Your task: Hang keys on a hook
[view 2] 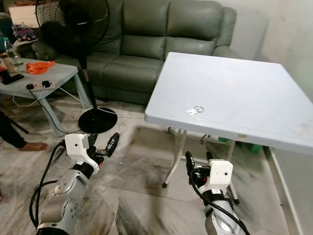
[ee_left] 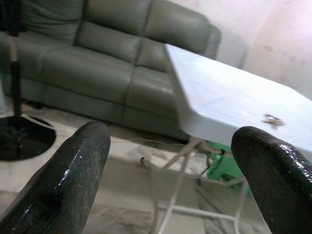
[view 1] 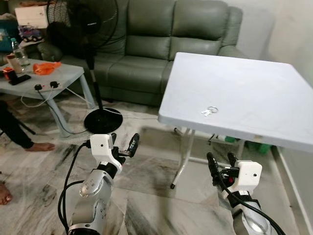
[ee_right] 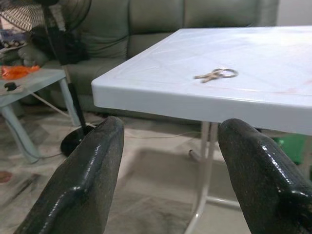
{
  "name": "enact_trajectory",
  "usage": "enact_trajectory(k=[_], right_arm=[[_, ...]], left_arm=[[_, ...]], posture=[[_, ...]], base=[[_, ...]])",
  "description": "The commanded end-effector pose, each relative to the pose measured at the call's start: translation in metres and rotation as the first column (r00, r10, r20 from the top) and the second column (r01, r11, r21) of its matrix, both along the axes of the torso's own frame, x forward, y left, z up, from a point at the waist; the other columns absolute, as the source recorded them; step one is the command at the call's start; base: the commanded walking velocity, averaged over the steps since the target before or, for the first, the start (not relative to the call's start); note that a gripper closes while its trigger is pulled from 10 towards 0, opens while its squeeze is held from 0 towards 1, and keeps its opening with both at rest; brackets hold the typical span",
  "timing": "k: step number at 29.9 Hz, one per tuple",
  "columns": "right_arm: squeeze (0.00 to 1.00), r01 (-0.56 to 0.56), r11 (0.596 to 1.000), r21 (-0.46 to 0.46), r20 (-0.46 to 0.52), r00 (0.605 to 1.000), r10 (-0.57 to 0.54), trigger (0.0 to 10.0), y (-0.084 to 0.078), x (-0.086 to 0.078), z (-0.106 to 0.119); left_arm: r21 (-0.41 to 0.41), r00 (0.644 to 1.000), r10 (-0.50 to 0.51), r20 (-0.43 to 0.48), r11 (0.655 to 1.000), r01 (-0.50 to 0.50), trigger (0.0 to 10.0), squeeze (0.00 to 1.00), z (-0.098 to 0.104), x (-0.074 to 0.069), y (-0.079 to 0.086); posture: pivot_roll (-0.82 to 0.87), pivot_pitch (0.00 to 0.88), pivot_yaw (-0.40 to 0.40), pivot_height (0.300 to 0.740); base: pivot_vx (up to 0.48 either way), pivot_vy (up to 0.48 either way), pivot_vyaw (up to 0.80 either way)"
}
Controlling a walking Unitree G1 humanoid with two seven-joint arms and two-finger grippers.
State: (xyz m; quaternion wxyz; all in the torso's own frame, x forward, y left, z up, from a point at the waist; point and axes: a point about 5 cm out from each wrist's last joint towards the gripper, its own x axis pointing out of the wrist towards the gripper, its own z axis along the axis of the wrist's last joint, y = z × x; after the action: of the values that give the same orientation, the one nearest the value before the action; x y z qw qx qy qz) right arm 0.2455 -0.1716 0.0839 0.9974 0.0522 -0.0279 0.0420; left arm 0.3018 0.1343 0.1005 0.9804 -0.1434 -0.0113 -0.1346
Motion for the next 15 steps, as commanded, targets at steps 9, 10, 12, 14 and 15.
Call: enact_trajectory(k=[9,10,12,14,15], right_arm=[[0.00,0.003,1.000,0.003,0.000,1.000,-0.003,10.0,-0.0023,-0.0023,0.0009],[0.00,0.003,1.000,0.003,0.000,1.000,-0.003,10.0,-0.0023,-0.0024,0.0009],[0.00,0.003,1.000,0.003,-0.001,1.000,-0.003,10.0,-0.0023,-0.0026,0.0008],[0.00,0.003,1.000,0.004,-0.002,1.000,-0.003,10.0,-0.0021,-0.0029,0.0008],[0.00,0.002,1.000,0.004,-0.002,1.000,-0.002,10.0,-0.0021,-0.0030,0.0008]], left_arm=[[-0.003,1.000,-0.002,0.003,1.000,0.002,10.0,0.00,0.0028,-0.0009,-0.0002],[0.000,1.000,-0.002,0.004,1.000,0.002,10.0,0.00,0.0029,-0.0010,-0.0002],[0.000,1.000,-0.001,0.003,1.000,0.001,10.0,0.00,0.0026,-0.0011,-0.0001],[-0.004,1.000,0.001,-0.004,1.000,-0.001,10.0,0.00,0.0019,-0.0014,0.0002],[-0.004,1.000,0.001,-0.005,1.000,-0.001,10.0,0.00,0.0018,-0.0015,0.0002]], posture=[[-0.03,0.000,-0.029,0.740],[-0.03,0.000,-0.029,0.740],[-0.02,0.000,-0.030,0.740],[-0.02,0.000,-0.030,0.740],[-0.02,0.000,-0.030,0.740]], base=[[0.462,0.000,0.00],[0.458,0.000,0.00],[0.458,0.000,0.00],[0.458,0.000,0.00],[0.454,0.000,0.00]])
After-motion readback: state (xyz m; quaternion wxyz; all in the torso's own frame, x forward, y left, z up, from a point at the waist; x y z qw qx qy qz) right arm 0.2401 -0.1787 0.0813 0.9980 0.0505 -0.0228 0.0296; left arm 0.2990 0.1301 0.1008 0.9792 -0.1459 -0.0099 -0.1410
